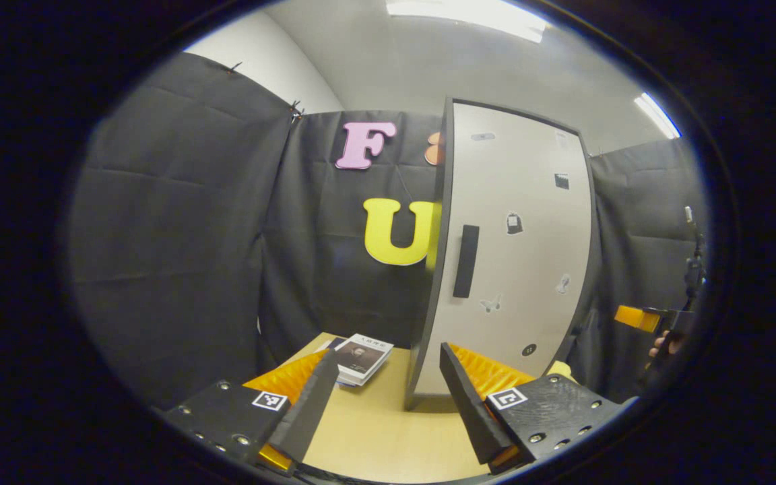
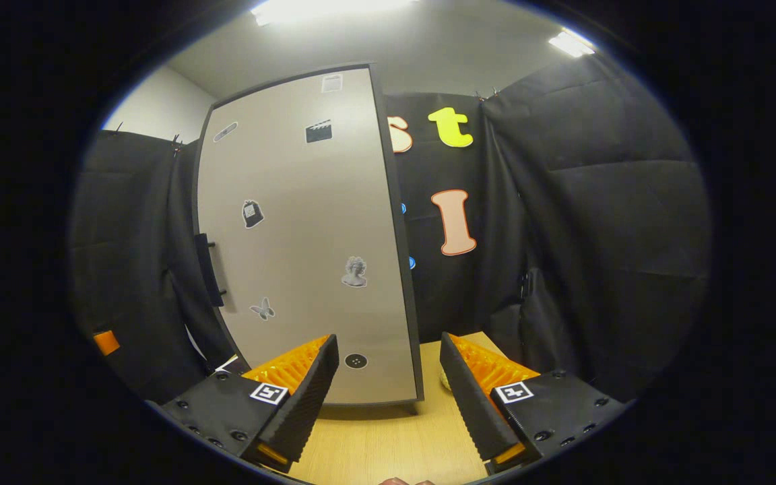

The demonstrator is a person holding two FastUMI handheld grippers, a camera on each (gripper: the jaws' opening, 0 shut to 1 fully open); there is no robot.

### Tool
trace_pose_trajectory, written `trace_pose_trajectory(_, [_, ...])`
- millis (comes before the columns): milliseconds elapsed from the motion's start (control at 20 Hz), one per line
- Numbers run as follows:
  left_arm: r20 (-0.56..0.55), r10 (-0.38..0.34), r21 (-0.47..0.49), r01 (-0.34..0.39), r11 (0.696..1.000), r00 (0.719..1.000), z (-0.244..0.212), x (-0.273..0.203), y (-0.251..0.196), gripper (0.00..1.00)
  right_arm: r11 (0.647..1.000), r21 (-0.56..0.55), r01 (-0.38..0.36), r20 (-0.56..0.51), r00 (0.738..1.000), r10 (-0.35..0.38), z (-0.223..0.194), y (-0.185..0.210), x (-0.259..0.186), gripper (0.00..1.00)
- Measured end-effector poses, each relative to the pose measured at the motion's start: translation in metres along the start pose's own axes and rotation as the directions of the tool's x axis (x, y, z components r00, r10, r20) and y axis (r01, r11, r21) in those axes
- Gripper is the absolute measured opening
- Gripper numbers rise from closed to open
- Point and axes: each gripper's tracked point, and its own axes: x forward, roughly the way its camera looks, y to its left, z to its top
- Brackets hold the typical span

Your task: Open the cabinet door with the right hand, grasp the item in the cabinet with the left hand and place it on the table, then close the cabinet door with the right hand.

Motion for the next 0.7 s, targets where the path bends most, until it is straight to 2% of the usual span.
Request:
trace_pose_trajectory(200, [-0.023,-0.022,-0.018,0.021,1.000,0.999,-0.005,0.005,0.017,0.92,0.999,0.020,-0.028,0.008,1.000,0.028,0.011,0.044,0.008,0.95])
trace_pose_trajectory(250, [-0.026,-0.024,-0.016,0.023,1.000,0.999,-0.005,0.008,0.025,0.92,0.998,0.021,-0.055,0.002,0.998,0.055,0.013,0.059,0.011,0.92])
trace_pose_trajectory(350, [-0.032,-0.017,-0.014,0.016,1.000,0.999,-0.008,0.012,0.042,0.92,0.992,0.017,-0.122,-0.006,0.992,0.122,0.024,0.089,0.020,0.96])
trace_pose_trajectory(450, [-0.029,-0.014,-0.013,0.013,1.000,1.000,-0.008,0.015,0.058,0.92,0.991,0.026,-0.132,-0.022,0.991,0.133,0.033,0.106,0.031,0.96])
trace_pose_trajectory(500, [-0.031,-0.010,-0.013,0.010,1.000,0.999,-0.011,0.017,0.066,0.92,0.991,0.039,-0.131,-0.027,0.991,0.132,0.038,0.115,0.036,0.92])
trace_pose_trajectory(650, [-0.040,-0.004,-0.021,0.003,1.000,0.999,-0.017,0.027,0.089,0.92,0.985,0.083,-0.153,-0.026,0.987,0.156,0.050,0.149,0.051,0.96])
trace_pose_trajectory(700, [-0.040,-0.003,-0.028,0.002,1.000,0.999,-0.018,0.029,0.096,0.92,0.985,0.076,-0.156,-0.027,0.987,0.159,0.053,0.158,0.056,0.92])
